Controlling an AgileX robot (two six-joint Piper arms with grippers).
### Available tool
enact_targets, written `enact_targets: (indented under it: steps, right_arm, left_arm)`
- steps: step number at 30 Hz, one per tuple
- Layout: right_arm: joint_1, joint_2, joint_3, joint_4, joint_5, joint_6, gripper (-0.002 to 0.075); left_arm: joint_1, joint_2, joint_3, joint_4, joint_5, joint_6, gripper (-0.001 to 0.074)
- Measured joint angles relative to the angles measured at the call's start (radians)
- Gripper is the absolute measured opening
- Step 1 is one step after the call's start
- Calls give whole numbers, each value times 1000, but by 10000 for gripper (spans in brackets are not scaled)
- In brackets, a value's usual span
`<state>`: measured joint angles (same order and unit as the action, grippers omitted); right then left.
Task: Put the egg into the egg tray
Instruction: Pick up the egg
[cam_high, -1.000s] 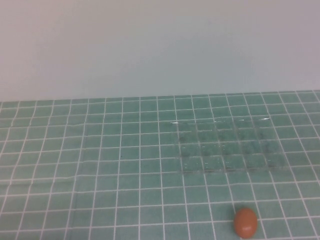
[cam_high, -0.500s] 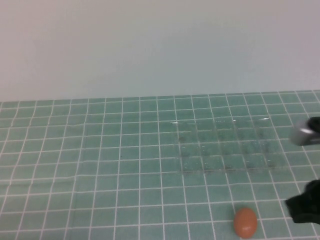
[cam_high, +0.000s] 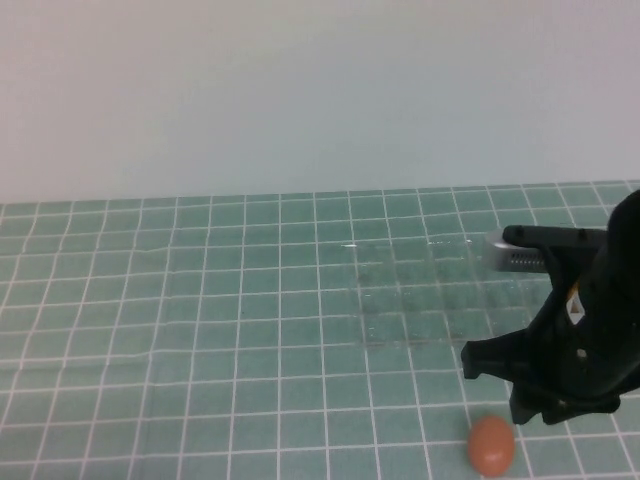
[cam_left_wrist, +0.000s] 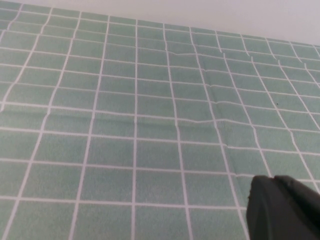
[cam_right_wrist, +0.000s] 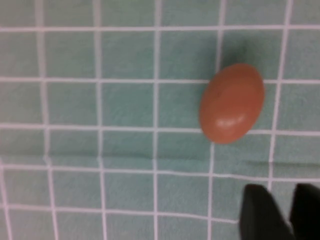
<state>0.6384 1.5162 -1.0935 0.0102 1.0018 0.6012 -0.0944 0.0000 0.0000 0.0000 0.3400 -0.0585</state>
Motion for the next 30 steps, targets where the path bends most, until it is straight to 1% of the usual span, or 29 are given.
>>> enact_targets:
  steps: [3,5,6,8,11,19,23,30]
  right_arm:
    - [-10,38,0,4,2,71,361]
    - [-15,59,-1,23,-1,92,452]
    - [-15,71,-1,25,-5,99,482]
    - [-15,93,-2,34,-16,106,510]
    - [-15,133,-5,40,-52,118,527]
    - [-22,245,-7,44,-93,132,533]
    - [-41,271,-7,45,-108,132,533]
    - [-95,280,-7,54,-164,120,533]
  left_arm:
    - [0,0,0,0,0,0,-1]
    - [0,0,0,0,0,0,-1]
    - [0,0,0,0,0,0,-1]
    - [0,0,0,0,0,0,-1]
    - [0,0,0,0,0,0,-1]
    - [-4,0,0,0,0,0,-1]
    - [-20,0,0,0,0,0,-1]
    - [-20,0,0,0,0,0,-1]
